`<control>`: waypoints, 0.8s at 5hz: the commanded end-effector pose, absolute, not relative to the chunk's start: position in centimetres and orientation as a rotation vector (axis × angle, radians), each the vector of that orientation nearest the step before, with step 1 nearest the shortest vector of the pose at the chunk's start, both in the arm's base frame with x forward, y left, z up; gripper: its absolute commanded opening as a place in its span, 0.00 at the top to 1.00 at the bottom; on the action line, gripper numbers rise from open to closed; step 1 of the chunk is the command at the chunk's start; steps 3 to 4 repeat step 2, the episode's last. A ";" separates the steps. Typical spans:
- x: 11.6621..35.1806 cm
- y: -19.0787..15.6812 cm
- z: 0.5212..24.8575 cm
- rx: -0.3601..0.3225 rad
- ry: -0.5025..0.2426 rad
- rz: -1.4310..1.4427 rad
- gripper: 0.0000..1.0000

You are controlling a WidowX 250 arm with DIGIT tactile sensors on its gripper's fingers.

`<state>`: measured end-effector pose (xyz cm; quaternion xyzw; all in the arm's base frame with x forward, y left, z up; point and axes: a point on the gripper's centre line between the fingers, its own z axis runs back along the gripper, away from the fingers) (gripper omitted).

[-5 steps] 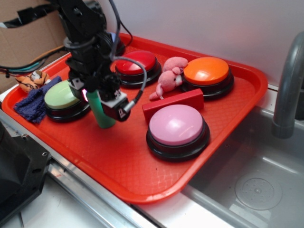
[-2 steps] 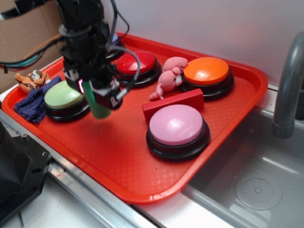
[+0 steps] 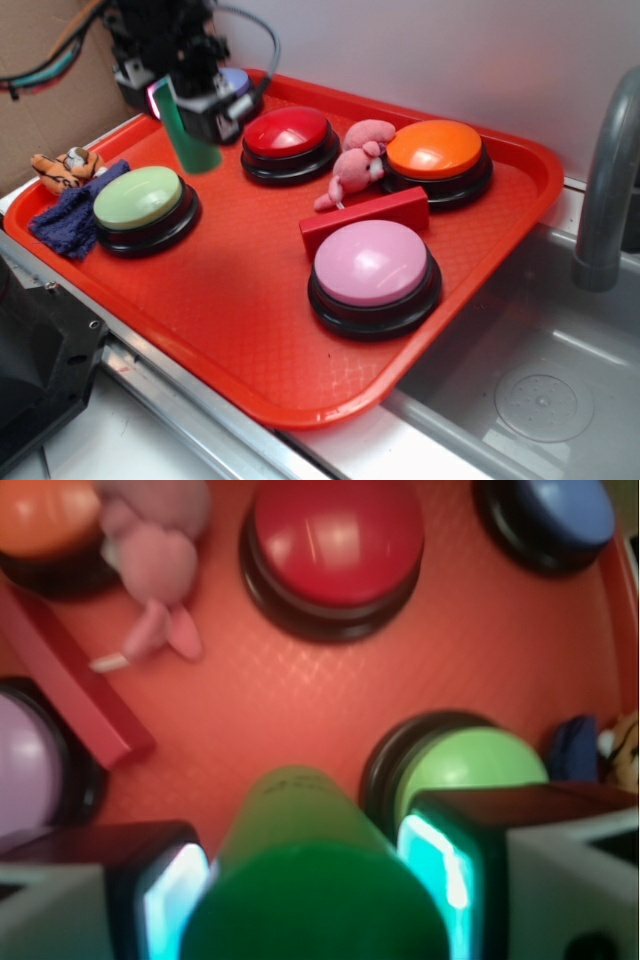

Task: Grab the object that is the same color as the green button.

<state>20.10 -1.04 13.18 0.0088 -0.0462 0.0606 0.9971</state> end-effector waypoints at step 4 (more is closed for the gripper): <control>23.3 1.6 19.5 0.053 -0.171 0.129 1.00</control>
